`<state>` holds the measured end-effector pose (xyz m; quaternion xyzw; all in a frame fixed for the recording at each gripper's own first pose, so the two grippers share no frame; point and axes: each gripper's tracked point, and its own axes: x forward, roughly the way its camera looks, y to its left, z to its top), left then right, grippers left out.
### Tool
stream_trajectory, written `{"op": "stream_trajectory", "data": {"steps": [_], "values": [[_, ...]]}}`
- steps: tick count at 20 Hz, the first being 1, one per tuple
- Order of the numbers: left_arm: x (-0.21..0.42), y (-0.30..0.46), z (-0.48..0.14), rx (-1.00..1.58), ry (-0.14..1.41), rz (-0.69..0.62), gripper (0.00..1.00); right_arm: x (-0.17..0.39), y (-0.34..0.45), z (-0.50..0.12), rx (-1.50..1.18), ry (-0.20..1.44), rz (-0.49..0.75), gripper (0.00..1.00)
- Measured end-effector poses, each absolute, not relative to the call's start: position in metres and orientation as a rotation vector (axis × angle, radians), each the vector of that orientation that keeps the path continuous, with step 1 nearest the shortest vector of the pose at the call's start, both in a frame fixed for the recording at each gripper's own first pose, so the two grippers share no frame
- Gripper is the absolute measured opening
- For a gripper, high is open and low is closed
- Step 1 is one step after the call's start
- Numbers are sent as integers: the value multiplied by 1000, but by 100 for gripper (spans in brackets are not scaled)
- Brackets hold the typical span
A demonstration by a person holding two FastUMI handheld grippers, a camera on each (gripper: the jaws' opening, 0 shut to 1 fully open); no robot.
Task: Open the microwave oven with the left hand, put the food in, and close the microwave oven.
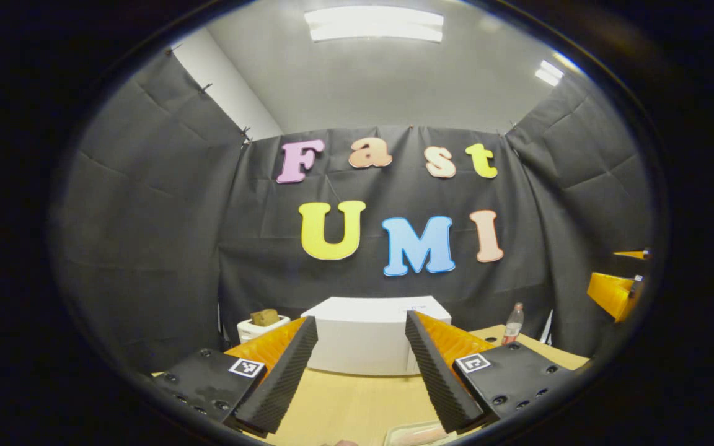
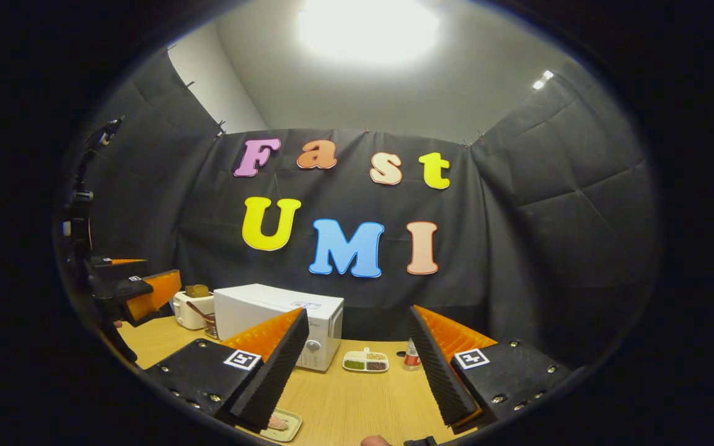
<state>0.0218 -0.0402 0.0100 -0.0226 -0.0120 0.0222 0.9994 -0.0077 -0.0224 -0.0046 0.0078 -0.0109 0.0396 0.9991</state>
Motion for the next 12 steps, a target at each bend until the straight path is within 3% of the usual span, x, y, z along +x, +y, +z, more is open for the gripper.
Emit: {"op": "stream_trajectory", "data": {"steps": [6, 12], "values": [[62, -60, 9, -26, -40, 32, 99, -8, -32, -8, 21, -15, 86, 97], [126, -85, -12, -21, -32, -35, 99, 13, -45, -19, 19, 17, 8, 98]]}}
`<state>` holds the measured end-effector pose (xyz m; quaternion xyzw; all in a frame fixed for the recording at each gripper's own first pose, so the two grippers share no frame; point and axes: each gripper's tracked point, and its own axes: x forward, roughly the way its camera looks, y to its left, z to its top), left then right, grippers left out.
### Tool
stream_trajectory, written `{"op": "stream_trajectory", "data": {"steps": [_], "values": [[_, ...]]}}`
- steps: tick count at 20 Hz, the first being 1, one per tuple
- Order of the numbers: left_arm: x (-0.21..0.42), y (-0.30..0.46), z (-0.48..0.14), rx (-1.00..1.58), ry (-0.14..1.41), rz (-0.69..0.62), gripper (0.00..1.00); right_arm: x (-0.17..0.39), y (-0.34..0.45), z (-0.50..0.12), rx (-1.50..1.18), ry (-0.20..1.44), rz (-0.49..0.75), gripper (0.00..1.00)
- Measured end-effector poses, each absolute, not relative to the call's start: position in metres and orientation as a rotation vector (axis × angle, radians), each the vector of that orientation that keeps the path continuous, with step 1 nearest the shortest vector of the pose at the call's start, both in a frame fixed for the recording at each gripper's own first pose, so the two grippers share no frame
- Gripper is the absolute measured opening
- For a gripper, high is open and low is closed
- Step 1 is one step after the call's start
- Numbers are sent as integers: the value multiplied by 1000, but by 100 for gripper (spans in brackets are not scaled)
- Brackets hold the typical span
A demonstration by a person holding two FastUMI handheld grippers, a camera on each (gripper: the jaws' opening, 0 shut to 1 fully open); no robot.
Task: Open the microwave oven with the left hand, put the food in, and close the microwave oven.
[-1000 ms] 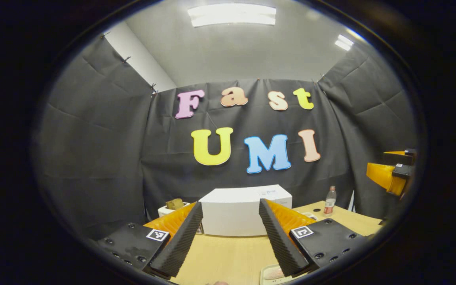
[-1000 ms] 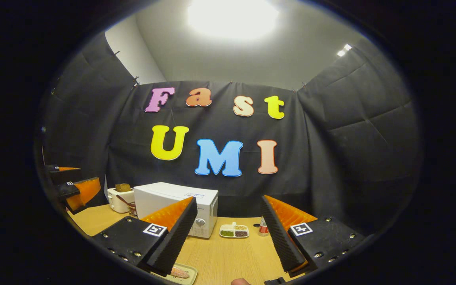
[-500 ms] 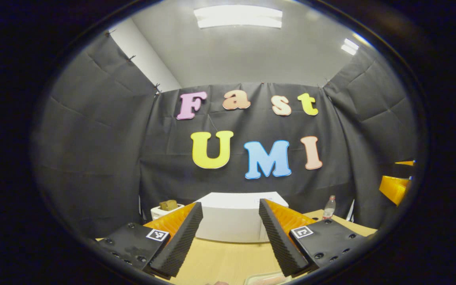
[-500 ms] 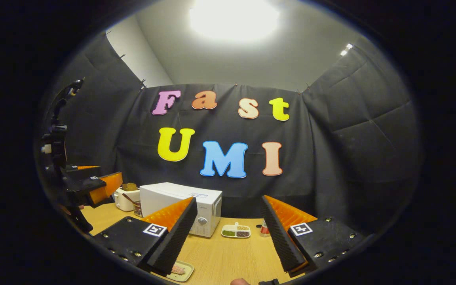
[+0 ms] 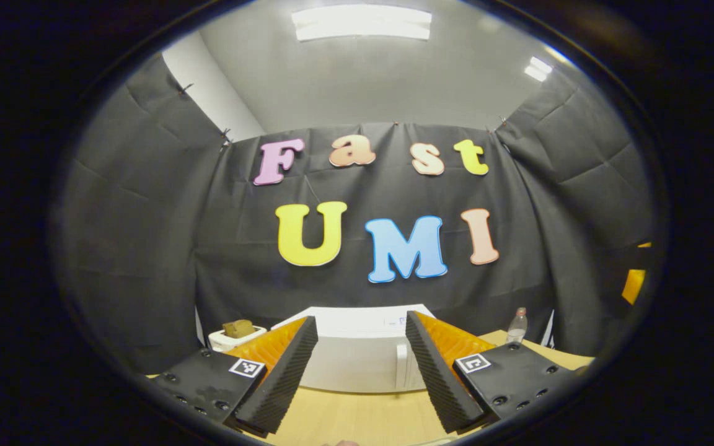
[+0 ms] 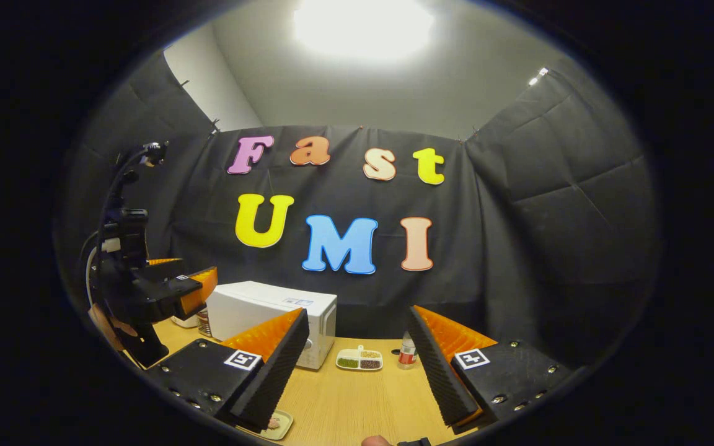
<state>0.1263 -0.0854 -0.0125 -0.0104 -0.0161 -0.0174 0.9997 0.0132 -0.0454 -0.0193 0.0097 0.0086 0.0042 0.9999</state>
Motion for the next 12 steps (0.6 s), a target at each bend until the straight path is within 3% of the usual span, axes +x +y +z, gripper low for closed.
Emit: {"op": "stream_trajectory", "data": {"steps": [8, 9, 12], "values": [[209, -111, -70, -34, 31, -143, 99, 50, -54, -28, 1, 51, -136, 98], [218, -113, -80, -34, 42, -153, 93, 52, -54, -31, -9, 59, -149, 98], [240, -125, -107, -28, 83, -187, 96, 59, -55, -37, -24, 82, -188, 98]]}}
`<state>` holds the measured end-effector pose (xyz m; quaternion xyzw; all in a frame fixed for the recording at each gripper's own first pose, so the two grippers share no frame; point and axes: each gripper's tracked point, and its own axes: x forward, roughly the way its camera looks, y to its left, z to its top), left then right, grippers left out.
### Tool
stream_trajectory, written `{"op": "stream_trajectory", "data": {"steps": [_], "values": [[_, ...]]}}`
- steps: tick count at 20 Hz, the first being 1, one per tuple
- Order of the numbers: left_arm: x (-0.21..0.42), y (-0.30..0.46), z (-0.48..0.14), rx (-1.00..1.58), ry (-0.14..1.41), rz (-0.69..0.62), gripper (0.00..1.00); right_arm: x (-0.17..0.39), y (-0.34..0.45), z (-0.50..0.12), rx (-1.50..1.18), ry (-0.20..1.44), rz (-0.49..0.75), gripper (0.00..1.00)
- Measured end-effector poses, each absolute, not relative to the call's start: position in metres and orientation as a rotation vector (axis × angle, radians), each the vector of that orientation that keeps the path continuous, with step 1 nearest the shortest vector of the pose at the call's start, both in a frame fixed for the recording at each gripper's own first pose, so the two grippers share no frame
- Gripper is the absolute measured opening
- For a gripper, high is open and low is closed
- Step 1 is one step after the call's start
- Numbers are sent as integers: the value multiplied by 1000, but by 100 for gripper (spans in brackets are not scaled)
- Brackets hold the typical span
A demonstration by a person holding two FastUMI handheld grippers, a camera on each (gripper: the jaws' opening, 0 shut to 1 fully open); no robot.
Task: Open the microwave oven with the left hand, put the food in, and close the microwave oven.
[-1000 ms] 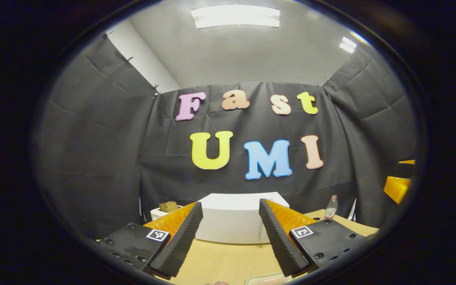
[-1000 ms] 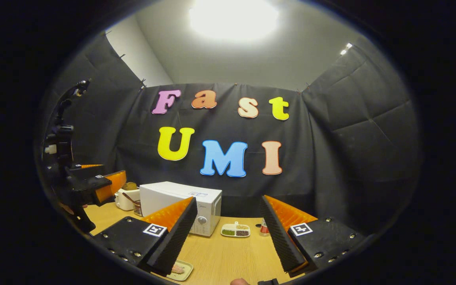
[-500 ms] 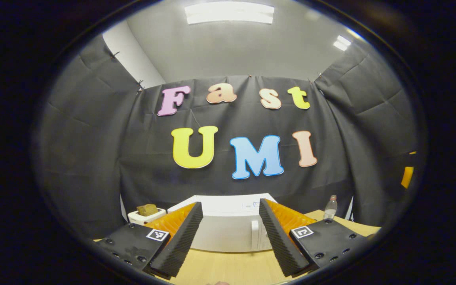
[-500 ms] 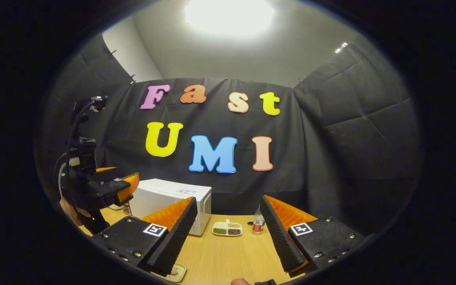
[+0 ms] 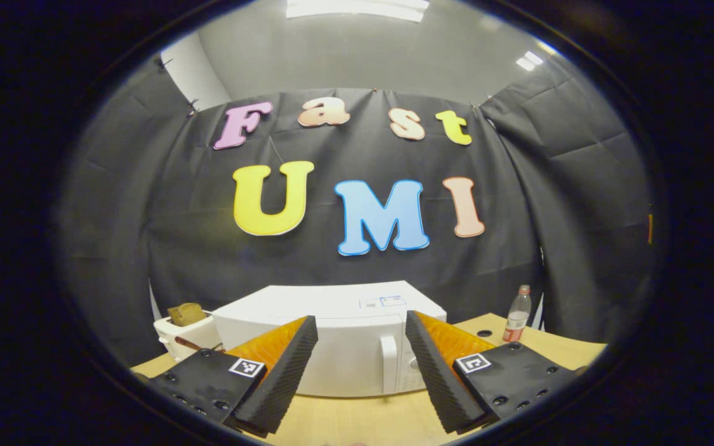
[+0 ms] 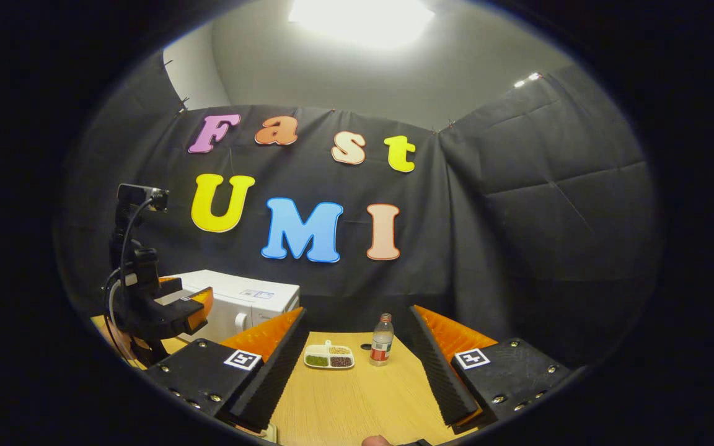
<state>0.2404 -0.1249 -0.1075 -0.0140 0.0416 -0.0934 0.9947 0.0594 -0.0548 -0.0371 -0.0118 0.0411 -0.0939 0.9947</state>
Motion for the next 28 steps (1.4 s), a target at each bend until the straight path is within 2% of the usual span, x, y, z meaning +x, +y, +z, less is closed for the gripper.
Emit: {"op": "stream_trajectory", "data": {"steps": [1, 2, 4, 6, 7, 10, 11, 13, 15, 17, 20, 23, 26, 28], "values": [[247, -129, -119, -29, 99, -200, 99, 63, -56, -39, -22, 90, -204, 98], [254, -134, -129, -33, 116, -215, 96, 66, -57, -40, -21, 97, -221, 98], [265, -145, -151, -39, 152, -241, 99, 68, -59, -44, -24, 110, -256, 98], [278, -155, -172, -38, 185, -265, 96, 65, -63, -46, -36, 122, -291, 98], [285, -159, -181, -35, 198, -271, 99, 65, -65, -48, -43, 127, -308, 98], [299, -168, -202, -24, 232, -283, 94, 63, -67, -52, -54, 147, -351, 98], [304, -170, -210, -17, 245, -283, 97, 61, -67, -54, -54, 155, -360, 98], [312, -176, -223, -11, 265, -288, 95, 62, -68, -52, -61, 159, -377, 98], [317, -183, -233, -6, 283, -304, 89, 61, -72, -51, -75, 155, -398, 98], [320, -190, -240, -8, 298, -321, 76, 58, -74, -50, -78, 155, -415, 98], [318, -192, -243, -6, 308, -319, 65, 56, -79, -48, -79, 158, -436, 98], [322, -191, -244, -3, 301, -301, 39, 55, -81, -47, -81, 159, -444, 98], [322, -191, -243, -9, 313, -301, 35, 50, -84, -47, -88, 161, -447, 98], [322, -190, -247, 14, 328, -295, 27, 51, -83, -45, -88, 161, -441, 98]]}}
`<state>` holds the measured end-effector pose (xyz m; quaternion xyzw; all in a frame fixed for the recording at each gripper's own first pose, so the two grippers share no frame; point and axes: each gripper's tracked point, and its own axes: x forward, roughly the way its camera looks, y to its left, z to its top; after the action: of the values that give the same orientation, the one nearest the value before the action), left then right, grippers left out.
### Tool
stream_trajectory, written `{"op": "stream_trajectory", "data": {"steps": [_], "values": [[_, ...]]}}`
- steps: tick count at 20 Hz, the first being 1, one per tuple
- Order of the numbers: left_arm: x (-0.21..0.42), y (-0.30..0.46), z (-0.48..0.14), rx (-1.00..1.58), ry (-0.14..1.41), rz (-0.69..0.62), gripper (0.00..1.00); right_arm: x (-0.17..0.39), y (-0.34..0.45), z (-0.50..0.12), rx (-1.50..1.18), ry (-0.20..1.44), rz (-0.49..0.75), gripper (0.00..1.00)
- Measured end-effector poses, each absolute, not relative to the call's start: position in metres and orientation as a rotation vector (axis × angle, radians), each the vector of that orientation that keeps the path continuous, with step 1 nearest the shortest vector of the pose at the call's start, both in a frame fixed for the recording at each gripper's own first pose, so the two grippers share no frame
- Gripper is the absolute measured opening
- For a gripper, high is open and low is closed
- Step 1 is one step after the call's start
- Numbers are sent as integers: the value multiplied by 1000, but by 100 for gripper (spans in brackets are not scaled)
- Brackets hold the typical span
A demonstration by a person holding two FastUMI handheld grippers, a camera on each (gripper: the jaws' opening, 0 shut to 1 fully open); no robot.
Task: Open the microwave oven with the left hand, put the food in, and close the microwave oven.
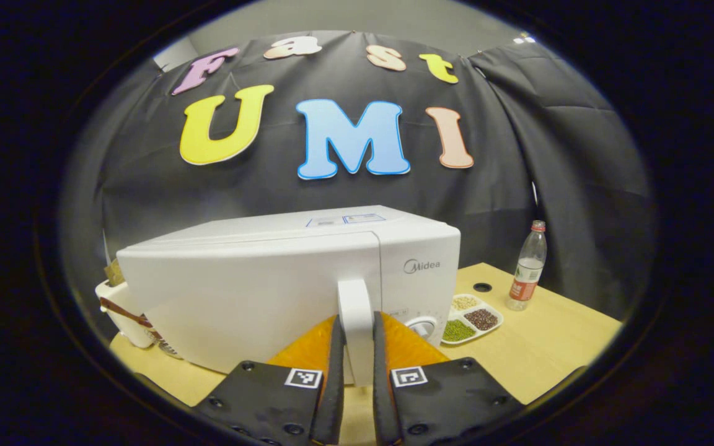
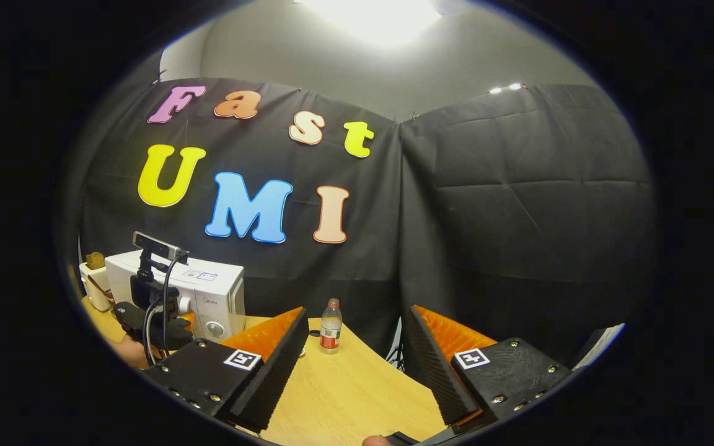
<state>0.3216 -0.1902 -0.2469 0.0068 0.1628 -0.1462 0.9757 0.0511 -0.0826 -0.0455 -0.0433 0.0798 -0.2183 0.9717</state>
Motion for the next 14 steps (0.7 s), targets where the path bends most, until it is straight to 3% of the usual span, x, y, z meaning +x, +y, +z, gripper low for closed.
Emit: {"op": "stream_trajectory", "data": {"steps": [1, 3, 9, 14], "values": [[321, -189, -244, 18, 330, -288, 20, 50, -82, -45, -92, 158, -436, 97], [321, -190, -244, -13, 345, -292, 16, 48, -81, -45, -96, 154, -428, 97], [319, -189, -244, -45, 385, -264, 13, 45, -79, -45, -92, 150, -372, 97], [272, -170, -238, -9, 357, -256, 12, 42, -88, -34, -57, 117, -332, 97]]}}
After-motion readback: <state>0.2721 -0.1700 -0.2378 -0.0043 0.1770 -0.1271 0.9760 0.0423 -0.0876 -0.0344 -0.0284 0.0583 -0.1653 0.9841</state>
